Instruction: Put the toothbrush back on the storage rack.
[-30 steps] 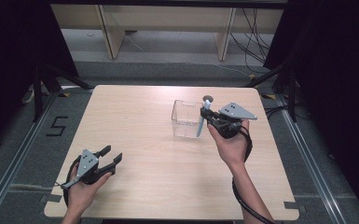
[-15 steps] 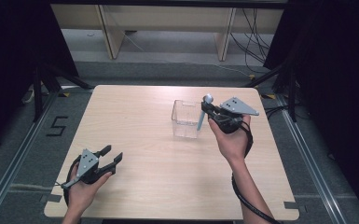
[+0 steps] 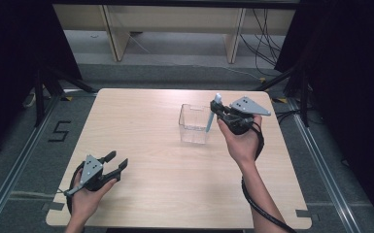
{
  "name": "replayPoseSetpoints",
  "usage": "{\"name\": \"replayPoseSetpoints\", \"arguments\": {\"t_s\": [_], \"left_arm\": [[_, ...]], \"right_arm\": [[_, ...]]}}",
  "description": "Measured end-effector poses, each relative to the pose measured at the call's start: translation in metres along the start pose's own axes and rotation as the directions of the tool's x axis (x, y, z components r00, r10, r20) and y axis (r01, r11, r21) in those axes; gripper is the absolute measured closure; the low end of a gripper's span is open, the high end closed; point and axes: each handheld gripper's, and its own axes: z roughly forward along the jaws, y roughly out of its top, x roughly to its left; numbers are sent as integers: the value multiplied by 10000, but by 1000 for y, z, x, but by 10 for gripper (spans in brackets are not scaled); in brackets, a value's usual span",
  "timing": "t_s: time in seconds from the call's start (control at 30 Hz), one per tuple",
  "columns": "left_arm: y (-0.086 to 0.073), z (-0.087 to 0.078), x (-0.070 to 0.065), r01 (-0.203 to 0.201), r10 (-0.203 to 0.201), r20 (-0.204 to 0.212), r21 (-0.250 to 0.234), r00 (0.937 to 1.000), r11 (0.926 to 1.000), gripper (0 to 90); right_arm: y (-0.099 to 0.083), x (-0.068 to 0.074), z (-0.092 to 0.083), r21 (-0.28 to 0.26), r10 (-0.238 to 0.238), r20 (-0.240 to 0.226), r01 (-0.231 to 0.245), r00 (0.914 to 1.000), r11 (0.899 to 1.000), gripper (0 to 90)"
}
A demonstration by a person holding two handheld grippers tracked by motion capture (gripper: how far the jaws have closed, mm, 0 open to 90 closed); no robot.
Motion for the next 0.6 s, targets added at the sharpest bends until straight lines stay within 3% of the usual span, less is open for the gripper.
{"name": "replayPoseSetpoints", "arguments": {"t_s": [0.03,0.6], "left_arm": [[0,0,0,0,0,-9,-1,10000,10000,442],[1,-2,1,-48,49,-107,67,9999,10000,442]], "right_arm": [[1,-2,0,-98,-257,120,258,9996,9996,845],[10,-1,5,-292,-49,118,52,9999,9996,844]]}}
